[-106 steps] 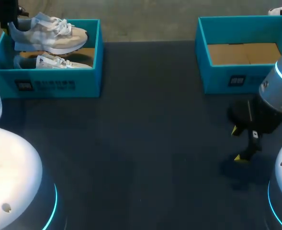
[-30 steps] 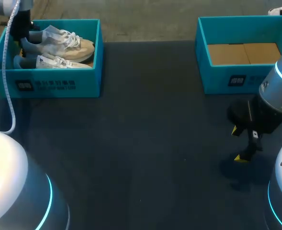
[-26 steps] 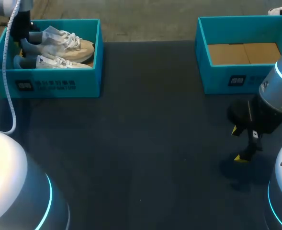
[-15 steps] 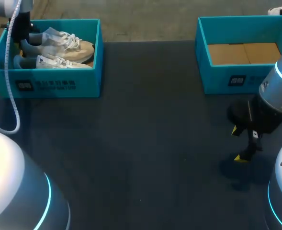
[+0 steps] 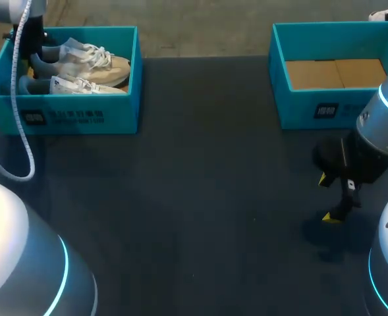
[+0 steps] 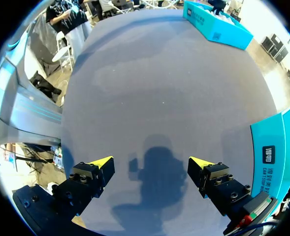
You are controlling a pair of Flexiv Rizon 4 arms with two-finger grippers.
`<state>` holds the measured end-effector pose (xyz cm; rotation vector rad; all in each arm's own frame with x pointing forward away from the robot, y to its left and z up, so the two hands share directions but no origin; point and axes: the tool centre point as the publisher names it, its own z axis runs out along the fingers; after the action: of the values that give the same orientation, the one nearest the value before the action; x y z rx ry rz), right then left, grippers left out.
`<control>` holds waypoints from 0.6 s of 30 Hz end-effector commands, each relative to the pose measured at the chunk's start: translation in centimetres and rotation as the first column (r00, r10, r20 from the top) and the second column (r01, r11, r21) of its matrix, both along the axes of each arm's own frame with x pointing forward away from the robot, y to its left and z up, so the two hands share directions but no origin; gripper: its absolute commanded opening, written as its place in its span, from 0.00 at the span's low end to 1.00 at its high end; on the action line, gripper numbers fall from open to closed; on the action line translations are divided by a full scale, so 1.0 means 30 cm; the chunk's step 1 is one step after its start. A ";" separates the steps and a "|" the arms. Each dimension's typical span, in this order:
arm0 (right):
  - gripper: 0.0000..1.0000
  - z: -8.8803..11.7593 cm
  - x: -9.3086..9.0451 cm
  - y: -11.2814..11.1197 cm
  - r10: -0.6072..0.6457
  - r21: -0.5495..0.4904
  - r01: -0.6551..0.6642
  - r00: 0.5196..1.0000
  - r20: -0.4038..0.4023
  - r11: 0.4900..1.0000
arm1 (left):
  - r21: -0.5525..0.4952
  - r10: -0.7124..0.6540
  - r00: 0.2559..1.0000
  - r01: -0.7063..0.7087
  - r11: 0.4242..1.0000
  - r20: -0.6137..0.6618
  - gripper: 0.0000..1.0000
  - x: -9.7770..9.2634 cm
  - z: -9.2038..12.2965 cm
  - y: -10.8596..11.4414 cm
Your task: Take the shoe out of the shoebox, open the shoe tongue, remove and reinsert the insole, then place the shoe into the shoebox
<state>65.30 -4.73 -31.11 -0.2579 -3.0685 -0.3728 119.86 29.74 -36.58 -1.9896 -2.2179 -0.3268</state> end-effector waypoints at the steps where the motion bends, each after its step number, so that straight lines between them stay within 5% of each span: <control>1: 1.00 -0.002 -0.005 -0.001 0.000 0.000 0.000 1.000 0.003 1.000 | 0.009 -0.008 1.000 0.008 1.000 -0.005 0.00 0.001 0.000 -0.002; 13: 1.00 -0.002 -0.005 -0.001 0.000 0.000 0.000 1.000 0.003 1.000 | 0.011 -0.010 1.000 0.010 1.000 -0.026 0.00 -0.010 -0.025 -0.003; 18: 1.00 -0.002 -0.005 -0.001 0.000 0.000 0.000 1.000 0.003 1.000 | -0.002 -0.006 1.000 0.006 1.000 -0.023 0.27 -0.014 -0.020 0.003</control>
<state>65.30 -4.73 -31.11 -0.2579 -3.0685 -0.3728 119.33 29.69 -37.30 -1.9895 -2.1985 -0.3075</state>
